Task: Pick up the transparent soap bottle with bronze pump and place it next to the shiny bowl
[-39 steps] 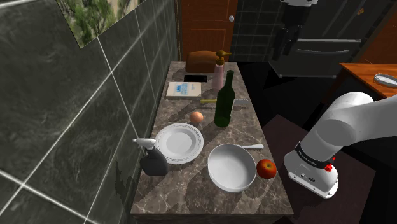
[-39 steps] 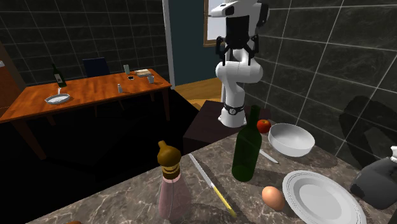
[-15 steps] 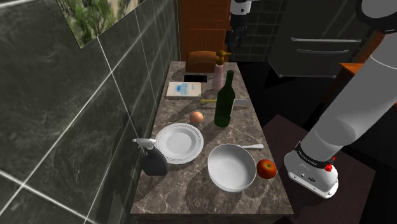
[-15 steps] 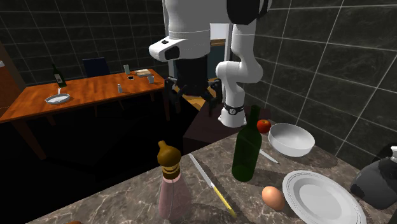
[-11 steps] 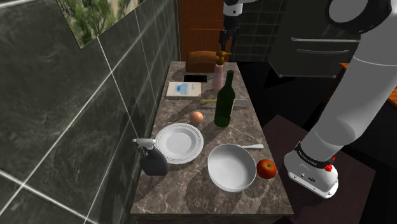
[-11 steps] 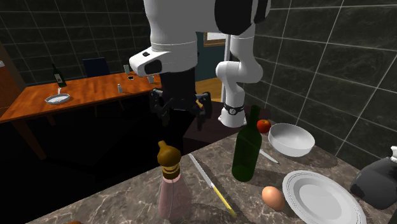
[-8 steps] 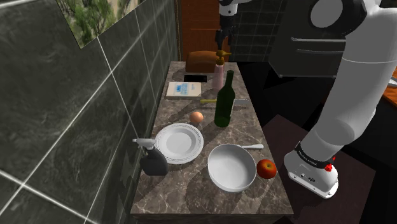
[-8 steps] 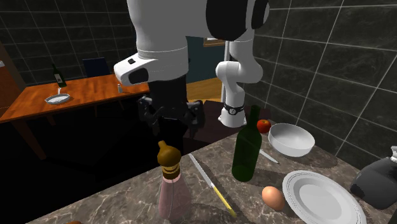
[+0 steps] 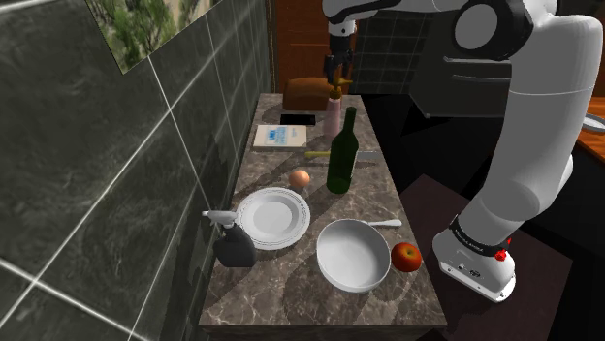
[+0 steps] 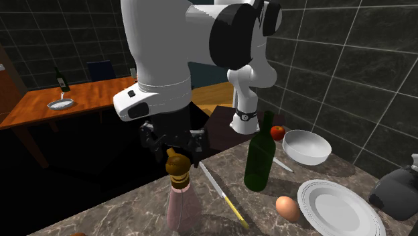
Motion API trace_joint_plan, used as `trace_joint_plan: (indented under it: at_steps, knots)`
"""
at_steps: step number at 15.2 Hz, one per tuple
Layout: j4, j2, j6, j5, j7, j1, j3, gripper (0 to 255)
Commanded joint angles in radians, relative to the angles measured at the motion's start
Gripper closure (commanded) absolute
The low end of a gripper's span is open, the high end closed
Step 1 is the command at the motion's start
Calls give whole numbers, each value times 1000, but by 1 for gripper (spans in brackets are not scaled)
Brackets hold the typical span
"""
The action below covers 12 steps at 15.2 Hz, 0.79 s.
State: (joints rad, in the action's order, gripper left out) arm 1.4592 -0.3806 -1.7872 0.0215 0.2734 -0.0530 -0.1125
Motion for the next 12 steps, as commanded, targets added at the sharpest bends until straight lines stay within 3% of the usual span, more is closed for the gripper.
trace_joint_plan:
  at_steps: [1,9,10,12]
  knots:
    - [24,0,-24,0,2,-1,0,0]
    - [24,0,-24,0,2,-1,0,0]
    - [24,0,-24,0,2,-1,0,255]
    - [24,1,-24,0,1,-1,0,255]
